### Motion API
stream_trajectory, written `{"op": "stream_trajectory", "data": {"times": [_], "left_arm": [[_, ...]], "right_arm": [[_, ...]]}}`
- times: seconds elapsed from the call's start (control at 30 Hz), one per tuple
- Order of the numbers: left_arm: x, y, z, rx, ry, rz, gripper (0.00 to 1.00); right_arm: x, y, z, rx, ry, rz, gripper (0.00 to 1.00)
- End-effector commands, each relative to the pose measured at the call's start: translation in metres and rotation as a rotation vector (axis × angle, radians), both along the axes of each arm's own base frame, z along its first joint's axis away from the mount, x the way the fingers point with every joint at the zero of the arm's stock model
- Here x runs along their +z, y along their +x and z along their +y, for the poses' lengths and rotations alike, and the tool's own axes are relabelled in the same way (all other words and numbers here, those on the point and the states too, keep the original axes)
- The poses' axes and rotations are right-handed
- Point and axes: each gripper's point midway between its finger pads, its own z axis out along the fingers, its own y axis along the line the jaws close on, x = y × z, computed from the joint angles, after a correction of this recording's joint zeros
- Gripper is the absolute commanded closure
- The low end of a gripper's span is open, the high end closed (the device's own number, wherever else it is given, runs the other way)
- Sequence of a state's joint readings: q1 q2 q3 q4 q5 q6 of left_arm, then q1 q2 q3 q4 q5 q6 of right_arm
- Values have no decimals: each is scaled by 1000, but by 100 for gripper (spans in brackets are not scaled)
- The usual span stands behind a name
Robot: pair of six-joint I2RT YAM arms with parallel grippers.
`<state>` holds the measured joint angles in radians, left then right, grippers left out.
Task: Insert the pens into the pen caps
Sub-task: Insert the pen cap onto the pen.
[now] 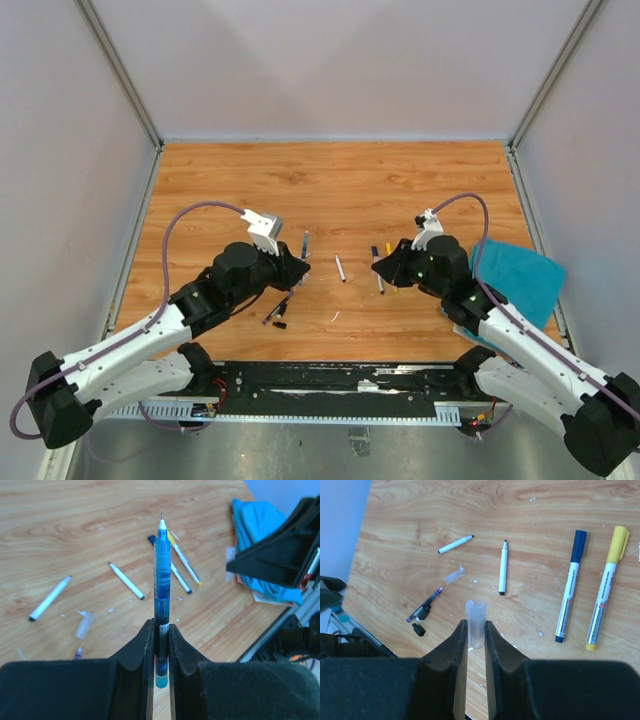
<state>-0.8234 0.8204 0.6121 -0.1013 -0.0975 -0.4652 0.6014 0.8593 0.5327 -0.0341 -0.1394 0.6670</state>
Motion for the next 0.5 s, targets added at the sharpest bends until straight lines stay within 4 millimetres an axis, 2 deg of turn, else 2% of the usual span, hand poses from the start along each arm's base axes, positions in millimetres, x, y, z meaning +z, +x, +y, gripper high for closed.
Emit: {"op": "stream_trajectory", "data": {"times": [0.0, 0.17, 0.3, 0.47], "left_arm": [[13, -11, -36, -100, -141, -12, 99], [10, -28, -62, -183, -175, -29, 100], [18, -43, -81, -284, -240, -59, 100], [27, -52, -92, -354, -282, -101, 100]], "right_arm": [[37, 7, 10, 17, 153, -102, 99], [70, 9, 14, 27, 248, -218, 99], [97, 11, 16, 23, 324, -280, 99], [133, 9, 25, 66, 428, -350, 99]]}}
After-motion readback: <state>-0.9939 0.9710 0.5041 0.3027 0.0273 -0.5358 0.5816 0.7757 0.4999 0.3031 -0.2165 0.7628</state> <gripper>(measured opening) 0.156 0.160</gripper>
